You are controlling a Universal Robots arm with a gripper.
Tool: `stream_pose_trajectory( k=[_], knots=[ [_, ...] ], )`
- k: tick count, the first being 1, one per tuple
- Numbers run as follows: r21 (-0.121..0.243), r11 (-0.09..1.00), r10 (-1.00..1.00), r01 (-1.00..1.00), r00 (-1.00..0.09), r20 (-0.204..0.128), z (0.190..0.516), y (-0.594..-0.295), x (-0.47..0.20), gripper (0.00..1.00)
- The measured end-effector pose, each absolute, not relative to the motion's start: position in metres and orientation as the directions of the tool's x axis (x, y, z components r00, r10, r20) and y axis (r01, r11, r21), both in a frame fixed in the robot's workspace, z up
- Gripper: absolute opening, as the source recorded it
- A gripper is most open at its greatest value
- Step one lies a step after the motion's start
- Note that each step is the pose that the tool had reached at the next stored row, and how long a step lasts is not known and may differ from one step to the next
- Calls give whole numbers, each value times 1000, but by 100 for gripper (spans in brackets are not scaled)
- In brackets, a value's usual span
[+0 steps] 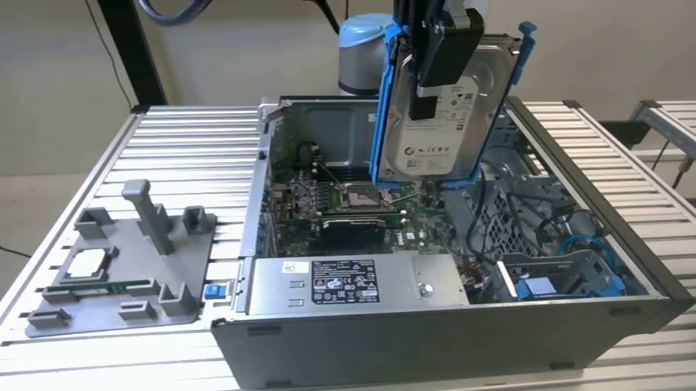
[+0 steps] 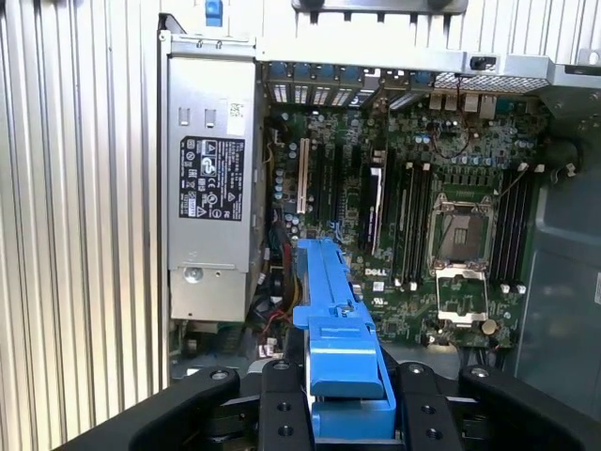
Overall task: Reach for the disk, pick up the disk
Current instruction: 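Pick up the disk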
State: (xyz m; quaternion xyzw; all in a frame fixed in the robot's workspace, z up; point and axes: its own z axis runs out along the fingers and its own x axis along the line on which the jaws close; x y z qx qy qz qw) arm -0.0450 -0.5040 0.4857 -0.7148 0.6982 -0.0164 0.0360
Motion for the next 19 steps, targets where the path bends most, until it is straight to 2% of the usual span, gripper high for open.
stream_pose_trajectory(
  k=[13, 19],
  knots=[
    [-74, -14, -1000, -997, 16, -27, 484, -529, -43, 0],
    [-74, -9, -1000, -997, 11, -27, 483, -531, -43, 0]
  ],
)
